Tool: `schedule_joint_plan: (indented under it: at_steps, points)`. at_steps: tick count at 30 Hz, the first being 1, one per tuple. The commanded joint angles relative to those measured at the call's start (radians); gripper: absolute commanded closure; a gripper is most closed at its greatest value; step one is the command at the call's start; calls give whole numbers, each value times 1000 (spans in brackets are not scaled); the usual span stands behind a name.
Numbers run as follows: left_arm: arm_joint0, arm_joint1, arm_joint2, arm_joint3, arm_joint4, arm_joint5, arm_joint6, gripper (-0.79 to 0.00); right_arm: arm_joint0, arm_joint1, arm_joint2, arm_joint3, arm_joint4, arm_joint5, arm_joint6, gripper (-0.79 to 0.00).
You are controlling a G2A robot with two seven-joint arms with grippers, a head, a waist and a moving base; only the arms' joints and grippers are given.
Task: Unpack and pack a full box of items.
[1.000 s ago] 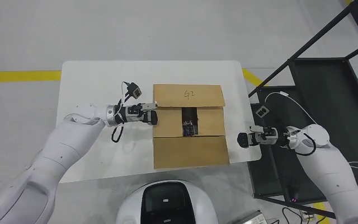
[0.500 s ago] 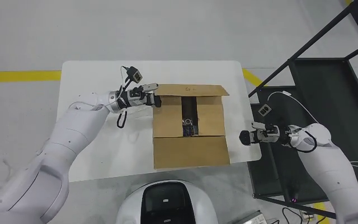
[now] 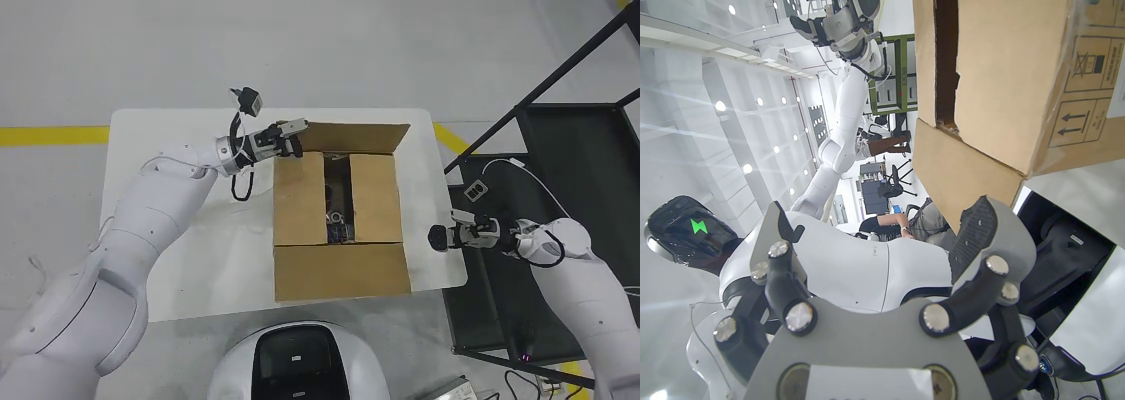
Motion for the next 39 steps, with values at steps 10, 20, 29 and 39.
schedule_joint_plan:
  at_steps: [10, 20, 29, 39]
  points:
    - [-5, -9, 6, 13, 26, -12, 13, -785, 0, -1, 1, 1, 1, -1, -1, -785]
    - [-1, 5, -18, -58, 133, -18, 139, -785, 0, -1, 1, 1, 1, -1, -1, -785]
    - [14, -53, -1, -40, 267, 69, 473, -785, 0, -1, 1, 1, 1, -1, -1, -785]
    - [-18, -119, 10, 138, 370, 177, 637, -785, 0, -1, 1, 1, 1, -1, -1, -785]
